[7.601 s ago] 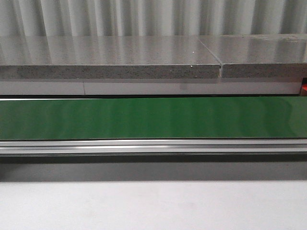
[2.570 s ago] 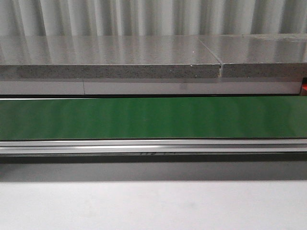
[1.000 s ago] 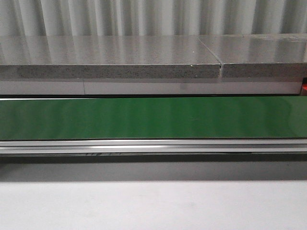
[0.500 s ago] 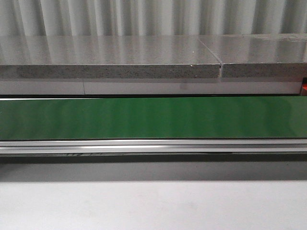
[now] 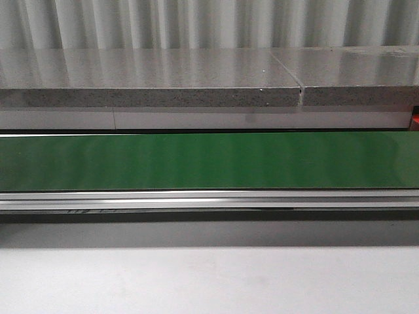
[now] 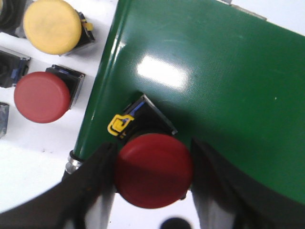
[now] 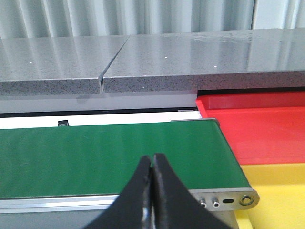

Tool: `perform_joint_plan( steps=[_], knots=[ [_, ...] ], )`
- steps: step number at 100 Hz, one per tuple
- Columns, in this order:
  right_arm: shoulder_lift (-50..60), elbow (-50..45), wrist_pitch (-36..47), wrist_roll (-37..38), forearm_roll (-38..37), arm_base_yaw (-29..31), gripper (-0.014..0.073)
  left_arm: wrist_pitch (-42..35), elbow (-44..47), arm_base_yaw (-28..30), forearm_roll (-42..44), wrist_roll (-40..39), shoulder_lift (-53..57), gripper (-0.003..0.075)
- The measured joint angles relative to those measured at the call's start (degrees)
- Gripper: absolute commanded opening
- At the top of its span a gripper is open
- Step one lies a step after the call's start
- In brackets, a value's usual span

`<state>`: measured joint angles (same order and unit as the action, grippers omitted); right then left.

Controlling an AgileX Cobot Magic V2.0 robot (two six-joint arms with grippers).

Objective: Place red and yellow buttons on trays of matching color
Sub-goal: 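Set the red button on the belt start and open the left gripper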

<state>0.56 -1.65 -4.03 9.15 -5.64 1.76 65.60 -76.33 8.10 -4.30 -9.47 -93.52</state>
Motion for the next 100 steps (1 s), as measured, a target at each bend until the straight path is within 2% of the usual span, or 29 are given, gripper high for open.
perform_joint_plan(
  steps=[7, 12, 49, 83, 100],
  knots=[
    [0.0, 0.0, 0.0, 0.0, 0.0, 0.0, -0.0071, -0.22, 0.0, 0.0, -0.95, 0.0, -0.41, 0.0479],
    [0.0, 0.0, 0.0, 0.0, 0.0, 0.0, -0.0071, -0.49, -0.09, 0.0, -1.32, 0.0, -0.54, 0.0491],
    [0.0, 0.0, 0.0, 0.0, 0.0, 0.0, -0.0071, -1.55, -3.78, 0.28, 0.12, -1.89, -1.02, 0.0491],
    [0.0, 0.0, 0.0, 0.0, 0.0, 0.0, -0.0071, 2.66, -6.28, 8.57, 0.7, -2.8, -3.8, 0.0491],
    [0.0, 0.0, 0.0, 0.0, 0.0, 0.0, -0.0071, 2.68, -6.51, 10.53, 0.7, -2.8, -6.43, 0.0491]
  ],
)
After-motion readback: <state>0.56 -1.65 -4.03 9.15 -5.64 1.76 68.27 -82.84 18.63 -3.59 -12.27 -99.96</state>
